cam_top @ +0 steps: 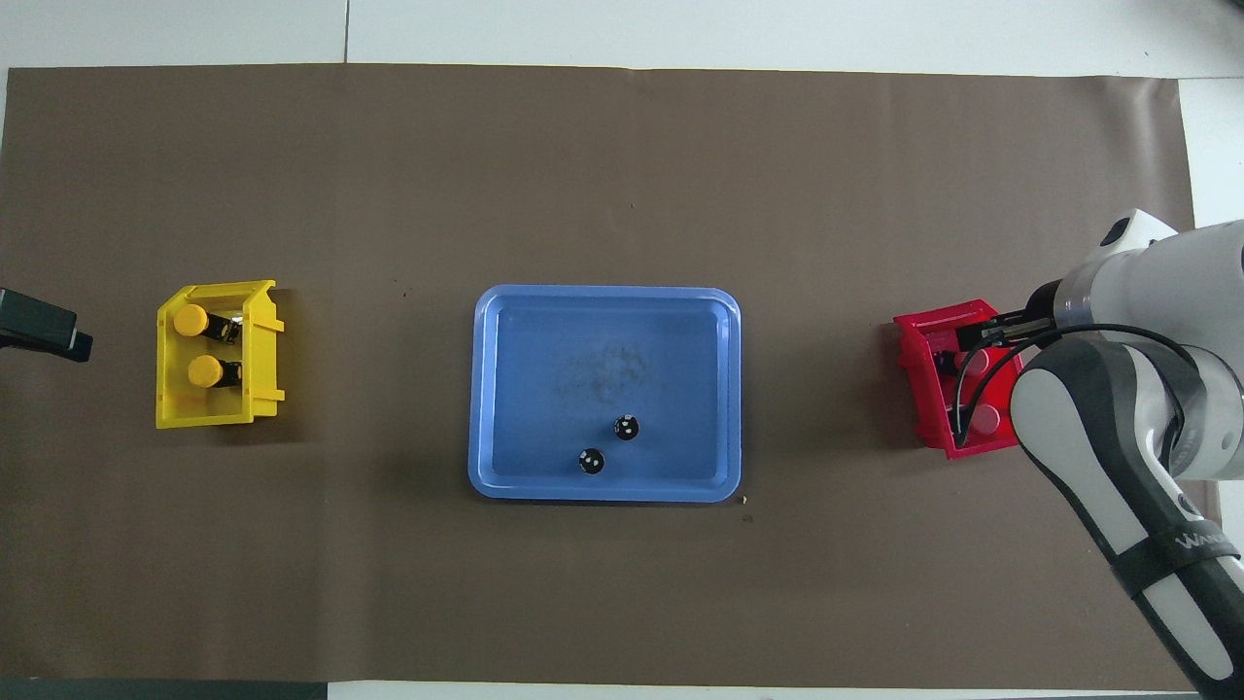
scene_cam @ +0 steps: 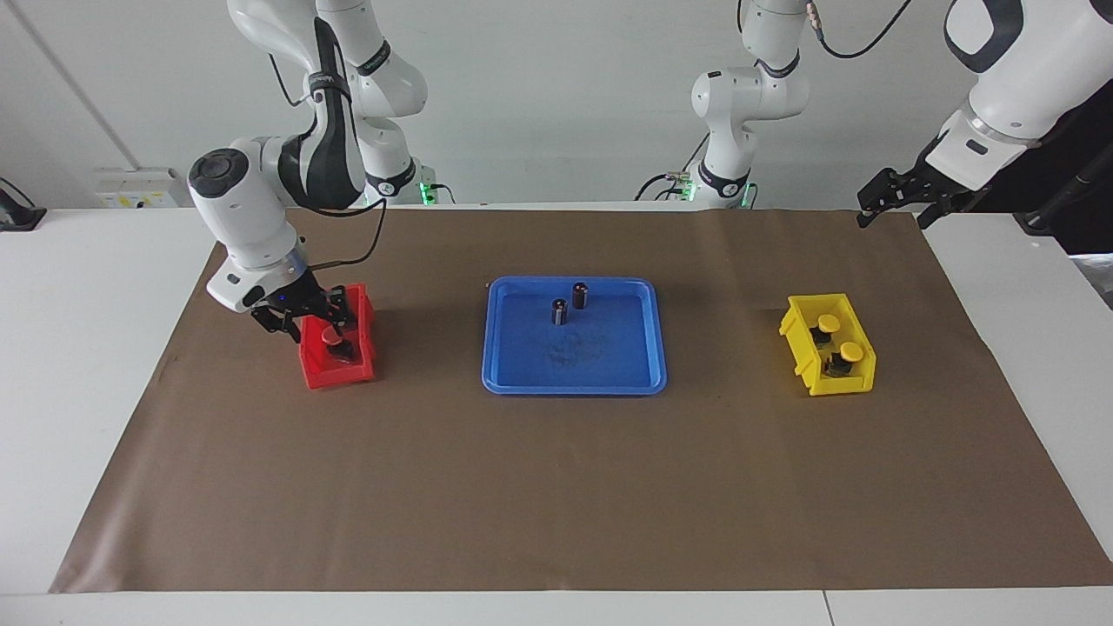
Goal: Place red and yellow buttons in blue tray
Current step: 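Grasp red button with the right gripper while the left gripper grasps yellow button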
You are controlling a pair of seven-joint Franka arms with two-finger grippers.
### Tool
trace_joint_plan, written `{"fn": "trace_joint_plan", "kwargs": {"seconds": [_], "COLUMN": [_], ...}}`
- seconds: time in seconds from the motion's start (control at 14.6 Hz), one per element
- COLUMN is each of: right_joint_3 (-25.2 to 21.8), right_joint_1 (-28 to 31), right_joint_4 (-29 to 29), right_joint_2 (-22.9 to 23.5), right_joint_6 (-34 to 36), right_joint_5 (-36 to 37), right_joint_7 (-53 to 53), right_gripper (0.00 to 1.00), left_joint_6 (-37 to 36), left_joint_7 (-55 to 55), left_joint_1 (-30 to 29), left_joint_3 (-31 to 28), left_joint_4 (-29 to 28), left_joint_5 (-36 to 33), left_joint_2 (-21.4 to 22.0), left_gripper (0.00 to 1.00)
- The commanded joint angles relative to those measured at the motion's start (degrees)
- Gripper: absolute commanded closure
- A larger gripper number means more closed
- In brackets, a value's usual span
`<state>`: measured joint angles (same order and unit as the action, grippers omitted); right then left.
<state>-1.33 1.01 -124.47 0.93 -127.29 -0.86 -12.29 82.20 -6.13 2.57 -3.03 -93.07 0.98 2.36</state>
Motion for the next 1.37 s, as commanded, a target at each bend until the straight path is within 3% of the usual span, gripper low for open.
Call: {"fn": "trace_joint_plan", "kwargs": {"seconds": [0.0, 0.55, 1.3], "right_joint_3": [0.4, 0.5, 0.5], "right_joint_1": [0.7, 0.0, 0.5], "right_joint_4": [-1.1, -2.4, -4.7], "right_joint_2": [0.4, 2.1, 1.4], "right_joint_6": [-2.3, -4.5, -4.5], "right_joint_5": [-0.4, -0.5, -0.5], "right_joint_7": [-1.3, -1.5, -5.8], "right_gripper": [0.39, 0.42, 0.44], "left_joint_6": [3.7, 17.5, 29.9], "left_joint_7": [-0.8, -0.6, -0.5], "left_joint_1": [-0.2, -1.2, -1.3], "left_joint_3": [0.0, 0.0, 0.0], "left_joint_4": [-5.3, -18.2, -23.0], "left_joint_5": [-0.7, -0.7, -0.7], "left_joint_2": [3.4, 8.5, 1.3], "left_gripper": [0.0, 0.0, 0.0]}}
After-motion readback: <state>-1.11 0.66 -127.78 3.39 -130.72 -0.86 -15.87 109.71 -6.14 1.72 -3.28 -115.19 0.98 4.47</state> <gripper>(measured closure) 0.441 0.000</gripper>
